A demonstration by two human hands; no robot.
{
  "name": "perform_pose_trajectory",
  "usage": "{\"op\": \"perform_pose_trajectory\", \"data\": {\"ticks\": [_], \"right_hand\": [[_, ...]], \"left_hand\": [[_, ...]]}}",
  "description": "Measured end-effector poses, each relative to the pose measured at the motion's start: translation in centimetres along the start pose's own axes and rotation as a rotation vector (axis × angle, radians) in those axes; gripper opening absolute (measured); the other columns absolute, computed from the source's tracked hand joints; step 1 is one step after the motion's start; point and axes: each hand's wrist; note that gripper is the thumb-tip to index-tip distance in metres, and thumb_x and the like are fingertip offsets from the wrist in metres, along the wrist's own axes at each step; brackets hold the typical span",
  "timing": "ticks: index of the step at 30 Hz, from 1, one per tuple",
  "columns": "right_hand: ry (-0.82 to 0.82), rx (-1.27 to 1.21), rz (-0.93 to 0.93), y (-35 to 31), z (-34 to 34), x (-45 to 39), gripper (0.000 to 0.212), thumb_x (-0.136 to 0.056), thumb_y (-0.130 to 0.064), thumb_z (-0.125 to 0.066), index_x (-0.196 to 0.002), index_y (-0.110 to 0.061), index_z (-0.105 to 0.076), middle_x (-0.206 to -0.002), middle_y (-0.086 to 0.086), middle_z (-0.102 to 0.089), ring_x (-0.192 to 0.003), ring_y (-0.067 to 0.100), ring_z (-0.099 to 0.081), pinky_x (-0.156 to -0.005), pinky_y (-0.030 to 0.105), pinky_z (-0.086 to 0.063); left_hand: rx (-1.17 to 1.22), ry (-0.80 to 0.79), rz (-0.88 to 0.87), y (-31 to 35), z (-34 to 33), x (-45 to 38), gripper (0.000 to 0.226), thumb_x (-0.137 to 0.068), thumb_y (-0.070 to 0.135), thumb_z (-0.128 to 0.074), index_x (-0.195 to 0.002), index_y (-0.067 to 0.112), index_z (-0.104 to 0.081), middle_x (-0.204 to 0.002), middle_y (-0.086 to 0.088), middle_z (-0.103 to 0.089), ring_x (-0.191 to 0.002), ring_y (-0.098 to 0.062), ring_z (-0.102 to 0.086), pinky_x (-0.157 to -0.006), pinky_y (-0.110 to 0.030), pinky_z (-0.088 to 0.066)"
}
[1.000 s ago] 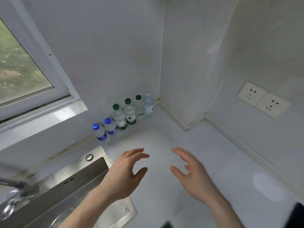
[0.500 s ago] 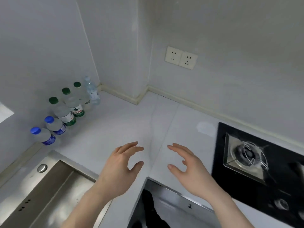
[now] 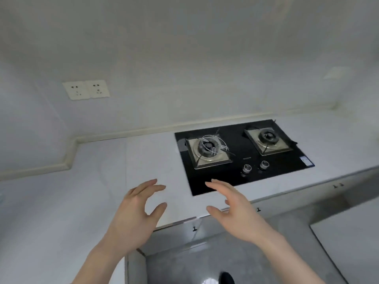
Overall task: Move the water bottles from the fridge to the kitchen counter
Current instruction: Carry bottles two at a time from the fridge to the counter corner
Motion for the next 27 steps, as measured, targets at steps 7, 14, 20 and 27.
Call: {"op": "perform_pose_trajectory", "data": {"ticks": [7,14,20,27], "right_hand": [[0.227,-0.037,-0.126,6.6,6.9,6.9,0.059,-0.097,-0.034,-0.071,-0.15,-0.047,-0.049,-0.157,-0.031,-0.037,-0.14,-0.016,-0.037,-0.119,0.024,-0.037],[0.415,-0.031,-0.235,14.3,15.0,14.4,0.059,-0.096,-0.039,-0.072,-0.15,-0.047,-0.048,-0.16,-0.024,-0.039,-0.143,-0.01,-0.038,-0.12,0.028,-0.038],[0.536,-0.041,-0.319,21.7,22.2,21.1,0.062,-0.096,-0.038,-0.073,-0.152,-0.045,-0.047,-0.162,-0.022,-0.037,-0.147,-0.004,-0.038,-0.122,0.036,-0.038],[0.683,-0.051,-0.42,28.4,29.5,28.6,0.062,-0.097,-0.039,-0.072,-0.153,-0.044,-0.046,-0.165,-0.022,-0.034,-0.15,-0.003,-0.034,-0.124,0.037,-0.034]], "left_hand": [[-0.025,-0.168,-0.222,9.7,-6.6,-3.9,0.038,-0.095,0.044,-0.066,-0.131,0.052,-0.058,-0.146,0.038,-0.038,-0.137,0.005,-0.034,-0.108,-0.014,-0.024],[-0.053,-0.301,-0.424,21.3,-16.1,-5.6,0.042,-0.094,0.048,-0.065,-0.135,0.05,-0.056,-0.148,0.041,-0.033,-0.138,0.011,-0.026,-0.113,-0.018,-0.023],[-0.079,-0.401,-0.528,30.8,-24.7,-5.4,0.043,-0.094,0.044,-0.068,-0.135,0.049,-0.055,-0.151,0.036,-0.034,-0.142,0.007,-0.026,-0.116,-0.02,-0.02],[-0.097,-0.524,-0.682,41.0,-34.4,-4.9,0.044,-0.094,0.045,-0.067,-0.136,0.05,-0.053,-0.151,0.034,-0.034,-0.137,0.013,-0.025,-0.107,-0.004,-0.015]]}}
Point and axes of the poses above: each hand's wrist, its own x-axis away from the middle knuckle, its own z-axis out of the back of the hand, y = z × x
